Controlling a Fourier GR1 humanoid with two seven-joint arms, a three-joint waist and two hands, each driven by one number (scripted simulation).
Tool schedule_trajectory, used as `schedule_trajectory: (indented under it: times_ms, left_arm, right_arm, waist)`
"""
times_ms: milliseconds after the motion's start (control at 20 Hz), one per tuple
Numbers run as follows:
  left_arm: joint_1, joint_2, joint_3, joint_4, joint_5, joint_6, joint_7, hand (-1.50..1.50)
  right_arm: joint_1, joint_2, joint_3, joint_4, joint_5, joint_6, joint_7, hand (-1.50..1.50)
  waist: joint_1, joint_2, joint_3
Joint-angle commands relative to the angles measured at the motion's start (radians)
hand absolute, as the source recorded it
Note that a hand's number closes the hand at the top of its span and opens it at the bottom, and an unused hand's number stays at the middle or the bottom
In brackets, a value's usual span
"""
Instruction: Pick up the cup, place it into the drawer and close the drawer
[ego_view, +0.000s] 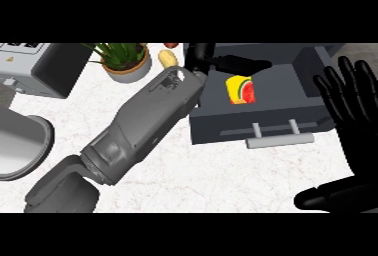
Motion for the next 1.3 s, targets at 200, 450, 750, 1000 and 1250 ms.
schedule_trajectory:
  times_ms: [200,450,750,1000,1250]
  left_arm:
    - [0.084,0.014,0.069,-0.142,0.048,-0.088,-0.033,-1.5]
    - [0.153,0.091,0.119,-0.218,0.062,-0.054,-0.02,-1.5]
    - [0.348,0.205,0.132,-0.455,0.07,-0.017,0.035,-1.5]
    - [0.51,0.301,0.134,-0.685,0.07,0.021,0.116,-1.5]
    - [0.708,0.41,0.168,-0.875,0.09,-0.019,0.145,-1.5]
  right_arm:
    - [0.107,-0.031,-0.041,-0.083,-0.078,0.053,0.012,1.5]
    - [0.14,-0.106,-0.007,-0.077,0.005,0.158,-0.022,1.5]
    - [0.166,-0.173,-0.013,-0.132,0.072,0.188,0.01,1.5]
    - [0.155,-0.172,0.049,-0.059,0.226,0.203,-0.056,1.5]
    - [0.153,-0.146,0.094,0.042,0.365,0.163,-0.104,1.5]
  waist:
    - [0.088,-0.026,-0.001]
    - [0.104,-0.029,-0.001]
    - [0.119,-0.035,-0.002]
    - [0.122,-0.03,-0.001]
    - [0.12,-0.026,0.0]
